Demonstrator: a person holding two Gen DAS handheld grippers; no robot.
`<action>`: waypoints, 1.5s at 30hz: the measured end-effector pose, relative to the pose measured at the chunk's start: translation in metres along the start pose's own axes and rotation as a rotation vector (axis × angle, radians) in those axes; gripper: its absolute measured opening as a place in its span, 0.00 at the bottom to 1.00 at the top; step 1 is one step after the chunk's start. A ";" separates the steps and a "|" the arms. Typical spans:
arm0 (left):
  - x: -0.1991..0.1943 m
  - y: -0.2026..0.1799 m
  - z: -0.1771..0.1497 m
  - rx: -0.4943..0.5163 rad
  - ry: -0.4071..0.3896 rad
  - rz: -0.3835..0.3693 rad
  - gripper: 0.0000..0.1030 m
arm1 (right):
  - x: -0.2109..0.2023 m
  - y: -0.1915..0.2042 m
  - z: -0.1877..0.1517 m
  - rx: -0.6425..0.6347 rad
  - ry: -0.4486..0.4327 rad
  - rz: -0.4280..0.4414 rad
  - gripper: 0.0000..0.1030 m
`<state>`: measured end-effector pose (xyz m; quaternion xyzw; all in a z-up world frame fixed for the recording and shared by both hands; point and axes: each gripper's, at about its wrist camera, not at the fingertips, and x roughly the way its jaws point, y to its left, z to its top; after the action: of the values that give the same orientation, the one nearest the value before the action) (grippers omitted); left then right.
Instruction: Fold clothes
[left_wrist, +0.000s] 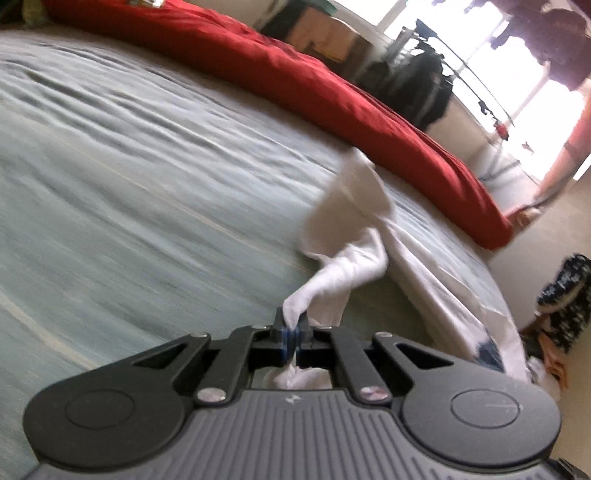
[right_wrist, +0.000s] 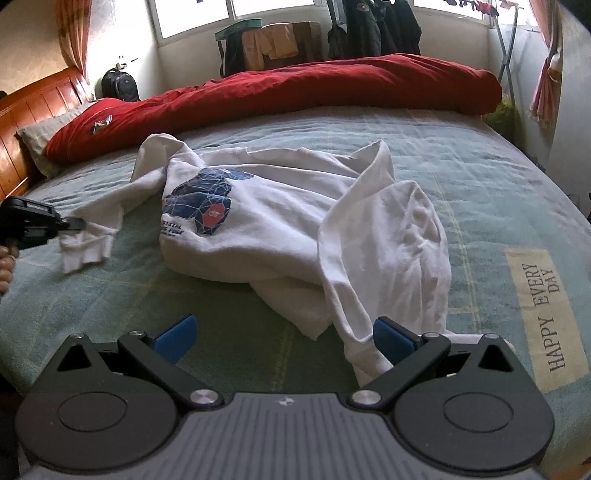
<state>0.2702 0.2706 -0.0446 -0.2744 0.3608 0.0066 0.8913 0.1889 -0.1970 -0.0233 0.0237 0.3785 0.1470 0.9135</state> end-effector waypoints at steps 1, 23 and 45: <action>-0.003 0.007 0.005 0.001 -0.005 0.021 0.01 | 0.000 0.001 0.001 -0.003 0.000 -0.002 1.00; -0.055 0.117 0.101 -0.092 -0.145 0.320 0.01 | 0.010 0.024 0.021 -0.047 -0.008 -0.036 1.00; -0.037 0.176 0.108 -0.300 -0.125 0.363 0.46 | 0.024 0.046 0.020 -0.100 0.026 -0.025 1.00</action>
<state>0.2751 0.4801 -0.0422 -0.3336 0.3434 0.2370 0.8454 0.2072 -0.1446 -0.0180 -0.0288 0.3829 0.1544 0.9103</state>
